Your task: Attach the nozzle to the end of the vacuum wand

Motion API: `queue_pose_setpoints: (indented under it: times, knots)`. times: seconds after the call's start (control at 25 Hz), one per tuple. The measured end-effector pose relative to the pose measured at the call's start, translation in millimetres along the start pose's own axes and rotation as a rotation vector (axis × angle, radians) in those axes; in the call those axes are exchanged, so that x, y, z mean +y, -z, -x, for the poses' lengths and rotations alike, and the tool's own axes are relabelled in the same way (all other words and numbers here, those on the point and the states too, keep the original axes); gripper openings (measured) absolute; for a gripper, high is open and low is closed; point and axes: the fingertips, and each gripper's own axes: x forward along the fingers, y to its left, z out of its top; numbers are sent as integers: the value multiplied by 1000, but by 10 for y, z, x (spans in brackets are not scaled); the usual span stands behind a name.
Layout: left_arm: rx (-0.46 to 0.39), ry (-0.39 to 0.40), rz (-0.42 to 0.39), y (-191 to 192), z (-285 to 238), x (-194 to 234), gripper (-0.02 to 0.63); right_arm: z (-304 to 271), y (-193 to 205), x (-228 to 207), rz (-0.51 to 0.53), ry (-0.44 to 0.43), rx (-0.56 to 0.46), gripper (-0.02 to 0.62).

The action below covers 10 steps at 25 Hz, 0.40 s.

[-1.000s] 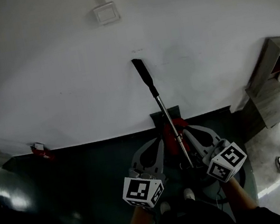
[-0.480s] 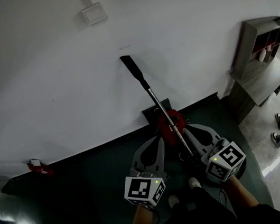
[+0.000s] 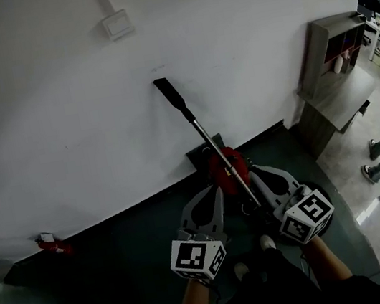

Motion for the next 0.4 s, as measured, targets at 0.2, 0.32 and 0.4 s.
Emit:
queue_pose_setpoints:
  times: [0.2,0.32,0.4]
  knots:
    - [-6,8,14,10,-37,23,3,13,25,-59,2,23,5,17]
    - [-1,2,8,-3,-124,72,5,-44,8,-152,8,28,9,17]
    - [2,1,6,-8,-193,104,3,-94,0,-219,13,28,11,17]
